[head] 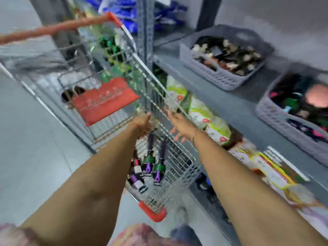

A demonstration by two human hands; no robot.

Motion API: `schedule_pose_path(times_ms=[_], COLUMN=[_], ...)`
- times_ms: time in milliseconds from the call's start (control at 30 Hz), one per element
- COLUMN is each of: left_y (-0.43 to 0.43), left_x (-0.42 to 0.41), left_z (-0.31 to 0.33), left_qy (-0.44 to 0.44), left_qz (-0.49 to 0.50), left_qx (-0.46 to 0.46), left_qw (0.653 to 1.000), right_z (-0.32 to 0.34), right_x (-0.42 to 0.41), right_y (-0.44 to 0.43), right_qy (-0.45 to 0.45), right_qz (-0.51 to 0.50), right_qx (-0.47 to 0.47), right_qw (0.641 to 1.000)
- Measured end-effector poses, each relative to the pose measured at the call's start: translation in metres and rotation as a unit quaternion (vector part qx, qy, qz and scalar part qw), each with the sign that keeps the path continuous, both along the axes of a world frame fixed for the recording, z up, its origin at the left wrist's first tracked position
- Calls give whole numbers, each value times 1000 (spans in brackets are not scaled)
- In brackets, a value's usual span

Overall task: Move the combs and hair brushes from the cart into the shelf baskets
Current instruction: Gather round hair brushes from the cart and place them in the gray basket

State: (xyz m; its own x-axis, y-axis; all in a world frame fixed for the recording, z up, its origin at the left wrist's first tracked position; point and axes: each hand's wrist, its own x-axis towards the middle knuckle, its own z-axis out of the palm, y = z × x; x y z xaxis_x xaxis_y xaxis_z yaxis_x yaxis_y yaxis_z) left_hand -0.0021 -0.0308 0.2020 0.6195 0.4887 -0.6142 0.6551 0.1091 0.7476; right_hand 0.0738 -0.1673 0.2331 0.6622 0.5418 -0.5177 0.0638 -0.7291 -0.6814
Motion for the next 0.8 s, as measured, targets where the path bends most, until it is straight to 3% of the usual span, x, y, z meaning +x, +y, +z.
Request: schedule_pose_path(times_ms=[267, 433, 533, 600, 667, 800], left_y=[33, 27, 16, 0, -12, -18], left_x=[2, 10, 18, 24, 27, 27], left_z=[-120, -179, -207, -219, -231, -241], left_qy=[110, 246, 276, 281, 293, 321], left_qz=[144, 69, -34, -105, -124, -51], left_qx=[-38, 15, 37, 52, 92, 93], left_qw=[983, 967, 960, 953, 944, 941], right_z=[-133, -224, -268, -287, -301, -305], right_x=[36, 53, 45, 29, 17, 15], right_y=[72, 64, 52, 43, 36, 27], right_qy=[65, 17, 114, 170, 166, 177], right_qz=[89, 90, 84, 43, -36, -108], right_qx=[-101, -249, -309, -301, -264, -253], right_qw=[989, 964, 941, 937, 950, 945])
